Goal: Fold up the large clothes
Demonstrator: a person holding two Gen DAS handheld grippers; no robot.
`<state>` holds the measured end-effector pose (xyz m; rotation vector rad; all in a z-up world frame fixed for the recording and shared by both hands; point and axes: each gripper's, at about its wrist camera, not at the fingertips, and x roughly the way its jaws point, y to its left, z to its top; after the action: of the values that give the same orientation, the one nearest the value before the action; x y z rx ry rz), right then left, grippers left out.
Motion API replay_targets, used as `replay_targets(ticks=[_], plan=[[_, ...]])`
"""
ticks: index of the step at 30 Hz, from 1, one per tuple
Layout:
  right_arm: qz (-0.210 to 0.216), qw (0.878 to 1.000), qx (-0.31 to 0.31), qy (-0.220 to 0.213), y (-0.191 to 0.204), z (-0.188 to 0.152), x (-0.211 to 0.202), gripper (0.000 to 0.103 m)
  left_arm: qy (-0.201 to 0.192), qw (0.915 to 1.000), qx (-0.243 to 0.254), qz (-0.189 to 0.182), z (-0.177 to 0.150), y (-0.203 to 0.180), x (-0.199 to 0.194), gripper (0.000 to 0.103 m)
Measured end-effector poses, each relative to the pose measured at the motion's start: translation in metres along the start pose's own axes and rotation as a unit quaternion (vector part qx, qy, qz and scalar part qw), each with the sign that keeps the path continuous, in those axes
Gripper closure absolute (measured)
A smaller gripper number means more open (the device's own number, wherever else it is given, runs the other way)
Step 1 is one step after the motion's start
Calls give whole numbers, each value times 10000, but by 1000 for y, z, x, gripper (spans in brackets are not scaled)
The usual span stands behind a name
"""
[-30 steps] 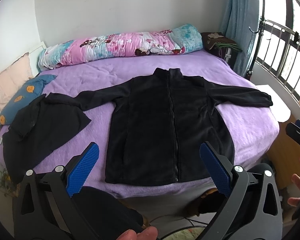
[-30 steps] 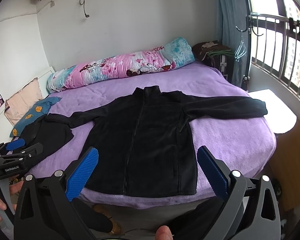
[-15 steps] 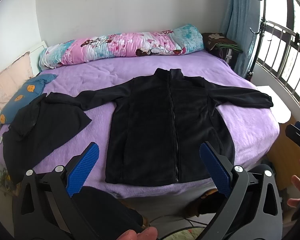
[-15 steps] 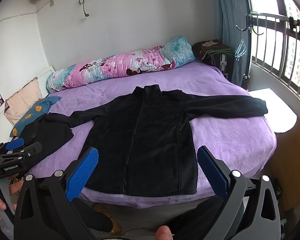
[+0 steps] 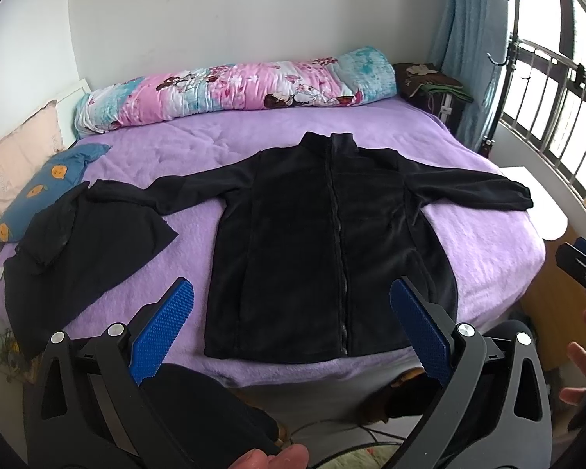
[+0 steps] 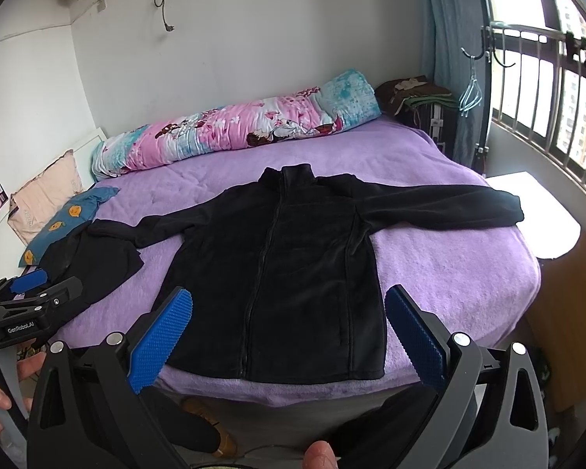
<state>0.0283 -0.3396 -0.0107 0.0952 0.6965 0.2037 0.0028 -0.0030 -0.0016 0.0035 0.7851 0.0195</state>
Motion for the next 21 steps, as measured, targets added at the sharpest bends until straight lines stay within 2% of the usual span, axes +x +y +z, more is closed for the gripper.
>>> replay_targets(ticks=[14, 21], plan=[[-45, 10000, -13, 19, -7, 6, 9, 6, 29, 10000, -27, 12, 4, 2, 9, 5], [-285, 9996, 74, 4, -32, 19, 30, 6, 89, 9999, 52, 35, 24, -2, 37, 5]])
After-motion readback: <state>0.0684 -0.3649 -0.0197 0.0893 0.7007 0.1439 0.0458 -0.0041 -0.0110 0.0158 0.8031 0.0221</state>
